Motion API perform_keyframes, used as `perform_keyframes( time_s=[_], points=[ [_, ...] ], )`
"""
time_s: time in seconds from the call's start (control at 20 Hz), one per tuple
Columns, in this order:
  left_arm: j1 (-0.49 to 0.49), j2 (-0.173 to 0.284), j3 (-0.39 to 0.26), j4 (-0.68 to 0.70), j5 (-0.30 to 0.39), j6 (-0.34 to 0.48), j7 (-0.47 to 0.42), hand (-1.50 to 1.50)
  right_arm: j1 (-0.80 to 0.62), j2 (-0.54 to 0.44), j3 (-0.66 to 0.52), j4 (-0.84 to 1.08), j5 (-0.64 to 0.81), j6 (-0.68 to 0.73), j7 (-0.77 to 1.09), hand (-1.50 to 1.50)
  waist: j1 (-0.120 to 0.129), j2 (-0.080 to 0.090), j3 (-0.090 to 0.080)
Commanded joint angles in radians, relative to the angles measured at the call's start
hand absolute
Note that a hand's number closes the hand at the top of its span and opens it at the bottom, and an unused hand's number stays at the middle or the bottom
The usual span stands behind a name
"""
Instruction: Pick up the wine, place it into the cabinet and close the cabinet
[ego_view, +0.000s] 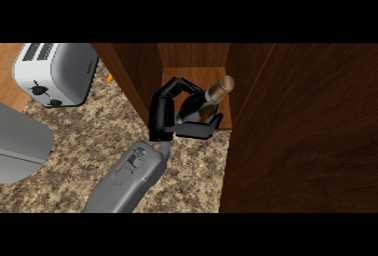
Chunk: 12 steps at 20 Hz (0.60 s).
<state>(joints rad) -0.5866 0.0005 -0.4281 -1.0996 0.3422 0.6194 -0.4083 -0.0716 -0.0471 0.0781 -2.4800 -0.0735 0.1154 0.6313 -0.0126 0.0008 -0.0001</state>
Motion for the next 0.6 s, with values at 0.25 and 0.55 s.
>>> perform_keyframes(
  time_s=[0.25, 0.55],
  points=[
    [-0.019, 0.000, 0.110, 0.117, 0.038, -0.082, -0.081, 1.50, 0.067, -0.023, -0.074, -0.116, -0.143, 0.032, 0.033, -1.50, -0.001, 0.000, 0.000],
    [-0.100, 0.006, 0.175, 0.229, 0.040, -0.171, -0.055, 1.50, 0.066, -0.002, -0.033, -0.112, -0.096, 0.012, 0.032, -1.50, -0.001, 0.000, 0.000]
  ],
)
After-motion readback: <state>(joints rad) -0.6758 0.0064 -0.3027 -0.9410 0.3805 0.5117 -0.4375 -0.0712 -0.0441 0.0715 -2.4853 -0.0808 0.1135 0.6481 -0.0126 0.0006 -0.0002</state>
